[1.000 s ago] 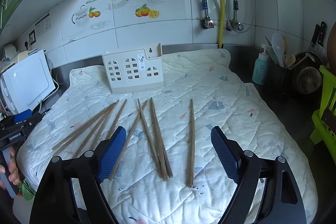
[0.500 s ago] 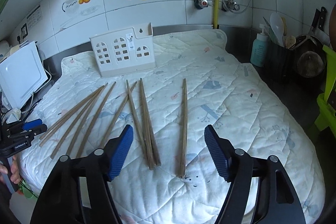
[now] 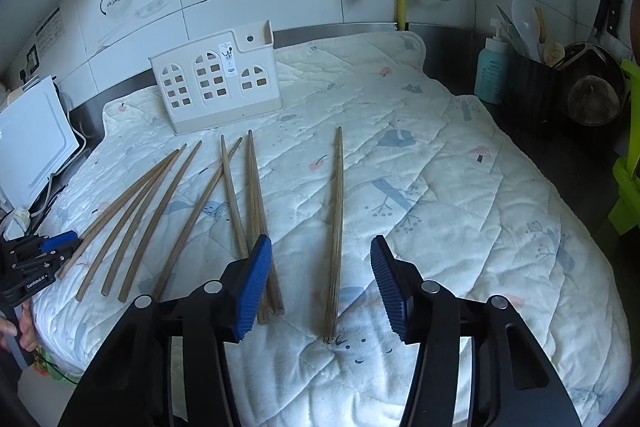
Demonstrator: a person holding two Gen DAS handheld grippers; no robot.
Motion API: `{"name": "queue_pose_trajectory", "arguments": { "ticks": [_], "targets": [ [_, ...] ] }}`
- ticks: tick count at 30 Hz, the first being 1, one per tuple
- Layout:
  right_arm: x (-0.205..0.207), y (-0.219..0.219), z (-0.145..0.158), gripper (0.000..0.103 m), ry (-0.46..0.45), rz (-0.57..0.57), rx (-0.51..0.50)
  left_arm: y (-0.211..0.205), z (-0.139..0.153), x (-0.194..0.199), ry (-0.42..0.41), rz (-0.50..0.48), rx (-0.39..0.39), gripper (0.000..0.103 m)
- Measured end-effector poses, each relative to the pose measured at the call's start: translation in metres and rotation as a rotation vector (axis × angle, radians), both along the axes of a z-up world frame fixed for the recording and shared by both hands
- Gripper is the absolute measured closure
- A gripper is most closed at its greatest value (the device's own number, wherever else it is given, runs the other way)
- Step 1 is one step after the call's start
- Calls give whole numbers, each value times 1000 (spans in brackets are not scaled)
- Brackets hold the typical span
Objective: Organize utensils
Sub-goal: 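Lower the left tool and close it on a wooden chopstick while the right tool grasps another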
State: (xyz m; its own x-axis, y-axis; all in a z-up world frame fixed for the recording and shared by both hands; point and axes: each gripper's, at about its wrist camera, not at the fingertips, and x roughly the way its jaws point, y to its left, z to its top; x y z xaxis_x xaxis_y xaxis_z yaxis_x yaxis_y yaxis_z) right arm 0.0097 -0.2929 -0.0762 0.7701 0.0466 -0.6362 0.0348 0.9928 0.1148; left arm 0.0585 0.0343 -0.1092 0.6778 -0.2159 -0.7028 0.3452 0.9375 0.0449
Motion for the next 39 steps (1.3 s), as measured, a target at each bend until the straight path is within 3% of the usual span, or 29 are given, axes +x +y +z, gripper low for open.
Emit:
{"name": "queue_pose_trajectory", "arguments": {
  "ticks": [5, 9, 27, 30, 39],
  "targets": [
    [4, -4, -5, 60, 14, -10, 12, -5, 0, -4, -22, -16, 18, 90],
    [5, -5, -9, 68, 24, -11, 17, -3, 0, -4, -19, -14, 2, 90],
    [11, -5, -29, 87, 50, -12, 28, -3, -1, -3, -13, -3, -20, 90],
    [13, -2, -32, 95, 42, -27, 3, -4, -1, -3, -16, 6, -8, 90],
    [-3, -1, -4, 96, -39, -30, -49, 1, 4, -4, -2, 9, -81, 97]
  ]
}}
